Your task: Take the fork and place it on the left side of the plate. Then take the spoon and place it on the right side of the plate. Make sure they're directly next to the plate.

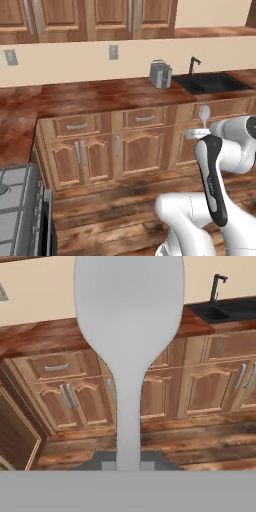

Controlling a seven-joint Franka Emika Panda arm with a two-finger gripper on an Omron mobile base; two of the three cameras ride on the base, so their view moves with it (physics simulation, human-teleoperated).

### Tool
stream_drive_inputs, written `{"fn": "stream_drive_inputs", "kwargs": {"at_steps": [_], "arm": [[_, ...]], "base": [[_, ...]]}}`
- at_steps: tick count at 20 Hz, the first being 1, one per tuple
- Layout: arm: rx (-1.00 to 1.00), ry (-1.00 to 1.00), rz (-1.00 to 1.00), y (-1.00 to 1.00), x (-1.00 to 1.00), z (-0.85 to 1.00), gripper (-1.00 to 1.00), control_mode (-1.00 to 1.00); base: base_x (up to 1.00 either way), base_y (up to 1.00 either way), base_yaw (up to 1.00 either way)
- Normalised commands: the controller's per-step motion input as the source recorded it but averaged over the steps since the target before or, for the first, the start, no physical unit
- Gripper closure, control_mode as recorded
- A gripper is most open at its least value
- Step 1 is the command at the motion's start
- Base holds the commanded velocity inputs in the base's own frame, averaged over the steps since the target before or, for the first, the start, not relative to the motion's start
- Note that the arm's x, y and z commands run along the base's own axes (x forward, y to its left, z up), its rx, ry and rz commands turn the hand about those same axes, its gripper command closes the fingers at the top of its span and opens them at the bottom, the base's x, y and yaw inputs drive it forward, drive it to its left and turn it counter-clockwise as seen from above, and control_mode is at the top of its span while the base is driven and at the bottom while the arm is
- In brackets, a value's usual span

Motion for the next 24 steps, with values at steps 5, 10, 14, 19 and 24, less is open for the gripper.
{"fn": "stream_drive_inputs", "kwargs": {"at_steps": [5, 10, 14, 19, 24], "arm": [[0.00, 0.00, 0.00, 0.00, 0.00, 0.00, 1.00, 1.00], [0.00, 0.00, 0.00, 0.00, 0.00, 0.00, 1.00, 1.00], [0.00, 0.00, 0.00, 0.00, 0.00, 0.00, 1.00, 1.00], [0.00, 0.00, 0.00, 0.00, 0.00, 0.00, 1.00, 1.00], [0.00, 0.00, 0.00, 0.00, 0.00, 0.00, 1.00, 1.00]], "base": [[-1.00, 0.00, 0.00], [-1.00, 0.00, 0.00], [-1.00, 0.09, 0.00], [-1.00, 0.23, 0.00], [-1.00, 0.11, 0.00]]}}
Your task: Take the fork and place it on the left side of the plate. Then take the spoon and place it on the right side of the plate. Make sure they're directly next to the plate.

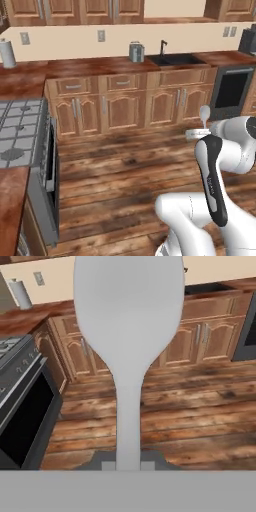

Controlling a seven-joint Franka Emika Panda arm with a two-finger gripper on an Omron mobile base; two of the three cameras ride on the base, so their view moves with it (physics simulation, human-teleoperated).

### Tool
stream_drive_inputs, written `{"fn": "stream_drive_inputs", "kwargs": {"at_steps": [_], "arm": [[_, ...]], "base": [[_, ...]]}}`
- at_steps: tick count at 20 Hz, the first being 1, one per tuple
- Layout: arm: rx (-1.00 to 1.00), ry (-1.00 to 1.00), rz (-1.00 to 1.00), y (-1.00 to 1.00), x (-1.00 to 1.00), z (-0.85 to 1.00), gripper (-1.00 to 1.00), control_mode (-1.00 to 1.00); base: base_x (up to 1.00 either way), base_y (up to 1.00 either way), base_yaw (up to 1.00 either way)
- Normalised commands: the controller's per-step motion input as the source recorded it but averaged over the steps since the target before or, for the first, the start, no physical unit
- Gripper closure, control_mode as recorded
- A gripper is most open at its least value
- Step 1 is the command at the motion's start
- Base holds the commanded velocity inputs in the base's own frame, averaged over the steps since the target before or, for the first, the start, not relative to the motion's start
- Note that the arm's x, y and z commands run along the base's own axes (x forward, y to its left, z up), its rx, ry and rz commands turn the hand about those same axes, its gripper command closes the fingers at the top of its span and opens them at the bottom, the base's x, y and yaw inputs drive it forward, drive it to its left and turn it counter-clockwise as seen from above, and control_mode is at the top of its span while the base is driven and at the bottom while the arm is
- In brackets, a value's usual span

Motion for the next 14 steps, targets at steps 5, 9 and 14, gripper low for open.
{"fn": "stream_drive_inputs", "kwargs": {"at_steps": [5, 9, 14], "arm": [[0.00, 0.00, 0.00, 0.00, 0.00, 0.00, 1.00, 1.00], [0.00, 0.00, 0.00, 0.00, 0.00, 0.00, 1.00, 1.00], [0.00, 0.00, 0.00, 0.00, 0.00, 0.00, 1.00, 1.00]], "base": [[-1.00, 0.01, 0.00], [-1.00, 0.00, 0.00], [-1.00, 0.00, 0.00]]}}
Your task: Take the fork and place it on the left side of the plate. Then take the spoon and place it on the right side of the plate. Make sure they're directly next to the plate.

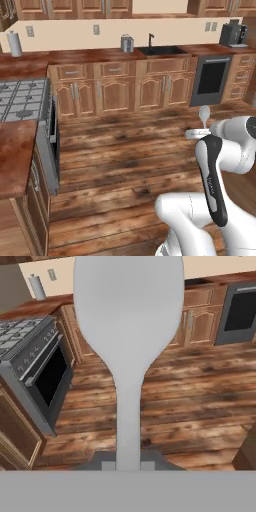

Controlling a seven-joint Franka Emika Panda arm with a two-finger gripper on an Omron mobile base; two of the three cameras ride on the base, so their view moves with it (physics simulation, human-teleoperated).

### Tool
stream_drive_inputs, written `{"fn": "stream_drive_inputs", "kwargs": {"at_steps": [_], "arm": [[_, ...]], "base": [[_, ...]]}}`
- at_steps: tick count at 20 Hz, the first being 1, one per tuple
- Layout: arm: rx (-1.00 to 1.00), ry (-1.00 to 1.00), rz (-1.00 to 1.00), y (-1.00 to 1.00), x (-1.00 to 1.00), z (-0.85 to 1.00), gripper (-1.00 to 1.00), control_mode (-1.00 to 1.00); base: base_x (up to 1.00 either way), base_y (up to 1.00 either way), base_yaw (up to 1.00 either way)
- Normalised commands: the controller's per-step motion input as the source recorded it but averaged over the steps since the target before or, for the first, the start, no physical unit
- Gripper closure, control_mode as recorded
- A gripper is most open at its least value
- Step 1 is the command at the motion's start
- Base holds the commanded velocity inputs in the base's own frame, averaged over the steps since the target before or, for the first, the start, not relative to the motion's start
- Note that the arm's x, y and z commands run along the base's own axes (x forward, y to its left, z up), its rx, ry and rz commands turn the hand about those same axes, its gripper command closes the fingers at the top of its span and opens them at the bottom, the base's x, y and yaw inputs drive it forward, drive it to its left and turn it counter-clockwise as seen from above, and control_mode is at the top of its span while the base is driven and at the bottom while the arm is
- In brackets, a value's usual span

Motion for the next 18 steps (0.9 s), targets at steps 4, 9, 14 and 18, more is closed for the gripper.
{"fn": "stream_drive_inputs", "kwargs": {"at_steps": [4, 9, 14, 18], "arm": [[0.00, 0.00, 0.00, 0.00, 0.00, 0.00, 1.00, 1.00], [0.00, 0.00, 0.00, 0.00, 0.00, 0.00, 1.00, 1.00], [0.00, 0.00, 0.00, 0.00, 0.00, 0.00, 1.00, 1.00], [0.00, 0.00, 0.00, 0.00, 0.00, 0.00, 1.00, 1.00]], "base": [[-1.00, -0.01, 0.00], [-1.00, -0.14, -0.01], [-1.00, -0.24, -0.07], [-1.00, -0.39, -0.07]]}}
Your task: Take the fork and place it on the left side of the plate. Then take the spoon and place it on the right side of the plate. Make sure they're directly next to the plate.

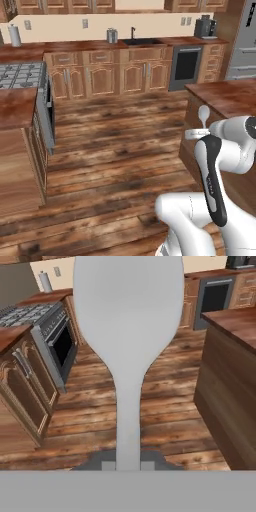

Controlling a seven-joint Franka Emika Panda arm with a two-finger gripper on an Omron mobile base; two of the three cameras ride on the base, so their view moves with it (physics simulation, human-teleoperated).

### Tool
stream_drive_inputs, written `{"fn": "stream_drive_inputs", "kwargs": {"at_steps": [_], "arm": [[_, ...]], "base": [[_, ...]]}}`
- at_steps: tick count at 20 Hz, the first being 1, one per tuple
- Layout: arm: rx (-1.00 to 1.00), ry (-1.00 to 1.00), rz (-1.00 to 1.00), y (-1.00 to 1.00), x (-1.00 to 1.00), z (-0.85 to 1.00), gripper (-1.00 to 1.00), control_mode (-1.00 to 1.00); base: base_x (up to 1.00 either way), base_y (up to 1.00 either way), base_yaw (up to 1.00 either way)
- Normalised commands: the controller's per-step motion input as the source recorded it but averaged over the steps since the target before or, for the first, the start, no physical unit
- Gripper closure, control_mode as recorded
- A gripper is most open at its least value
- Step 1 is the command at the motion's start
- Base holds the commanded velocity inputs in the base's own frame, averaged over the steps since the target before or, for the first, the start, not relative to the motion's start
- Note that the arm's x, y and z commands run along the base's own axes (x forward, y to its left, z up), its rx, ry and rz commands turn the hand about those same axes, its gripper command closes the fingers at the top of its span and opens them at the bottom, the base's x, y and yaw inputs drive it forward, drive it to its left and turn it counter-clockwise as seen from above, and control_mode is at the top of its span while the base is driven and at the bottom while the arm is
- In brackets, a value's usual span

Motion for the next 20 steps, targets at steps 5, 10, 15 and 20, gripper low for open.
{"fn": "stream_drive_inputs", "kwargs": {"at_steps": [5, 10, 15, 20], "arm": [[0.00, 0.00, 0.00, 0.00, 0.00, 0.00, 1.00, 1.00], [0.00, 0.00, 0.00, 0.00, 0.00, 0.00, 1.00, 1.00], [0.00, 0.00, 0.00, 0.00, 0.00, 0.00, 1.00, 1.00], [0.00, 0.00, 0.00, 0.00, 0.00, 0.00, 1.00, 1.00]], "base": [[-1.00, -0.61, -0.13], [-1.00, -0.72, -0.13], [-0.88, -0.90, -0.12], [-0.09, -1.00, -0.10]]}}
